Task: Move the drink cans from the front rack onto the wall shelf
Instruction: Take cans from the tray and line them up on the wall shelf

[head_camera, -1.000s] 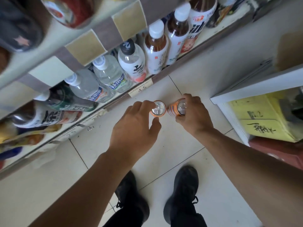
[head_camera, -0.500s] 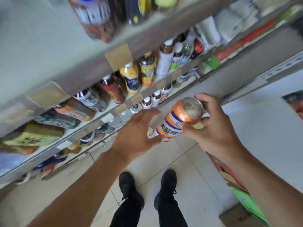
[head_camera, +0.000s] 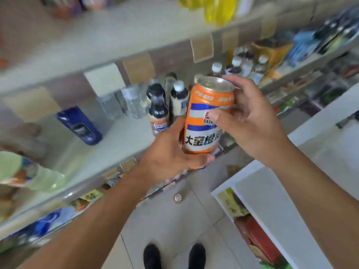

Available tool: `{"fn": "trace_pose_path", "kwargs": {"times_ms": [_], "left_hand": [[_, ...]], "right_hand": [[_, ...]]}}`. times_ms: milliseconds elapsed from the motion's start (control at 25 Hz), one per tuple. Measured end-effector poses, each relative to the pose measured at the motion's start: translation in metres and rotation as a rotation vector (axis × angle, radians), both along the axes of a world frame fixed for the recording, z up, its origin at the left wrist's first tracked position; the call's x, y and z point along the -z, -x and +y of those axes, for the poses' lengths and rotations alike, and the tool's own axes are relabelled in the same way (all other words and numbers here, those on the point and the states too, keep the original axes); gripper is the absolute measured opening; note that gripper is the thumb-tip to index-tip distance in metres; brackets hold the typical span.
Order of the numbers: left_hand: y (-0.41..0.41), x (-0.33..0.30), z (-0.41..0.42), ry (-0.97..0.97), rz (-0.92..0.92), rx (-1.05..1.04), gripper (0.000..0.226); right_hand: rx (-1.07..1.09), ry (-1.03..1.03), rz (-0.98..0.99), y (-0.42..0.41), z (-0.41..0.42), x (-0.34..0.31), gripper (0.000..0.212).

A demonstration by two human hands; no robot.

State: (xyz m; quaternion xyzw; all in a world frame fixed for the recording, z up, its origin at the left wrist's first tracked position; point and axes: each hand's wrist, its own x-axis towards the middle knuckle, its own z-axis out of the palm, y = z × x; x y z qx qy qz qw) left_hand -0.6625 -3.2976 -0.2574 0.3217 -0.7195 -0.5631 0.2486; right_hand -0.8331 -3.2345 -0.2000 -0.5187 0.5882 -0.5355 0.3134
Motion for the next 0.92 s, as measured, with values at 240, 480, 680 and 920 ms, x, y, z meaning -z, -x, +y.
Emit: {"fn": "trace_pose_path", "kwargs": {"times_ms": [240, 480, 680, 920], "left_hand": [[-0.036, -0.107, -0.010, 0.147, 0.173, -0.202, 0.064], [-0.077, -0.162, -0.031, 0.296, 0.185, -0.310, 0.065], [-0.100, -0.169, -0.045, 0.366, 0.116, -0.368, 0.063], [-0.118, -0.171, -0.081, 0.394, -0.016, -0.429, 0.074]], "right_hand": [[-0.142, 0.097, -0.022, -0.046, -0.020, -0.073, 0.069], [-0.134, 0.076, 0.009, -0.099, -0.040, -0.112, 0.063], [-0.024, 0.036, 0.141, -0.128, -0.066, -0.123, 0.053], [0.004, 0.076, 0.196, -0.139, -0.121, -0.135, 0.045]]}}
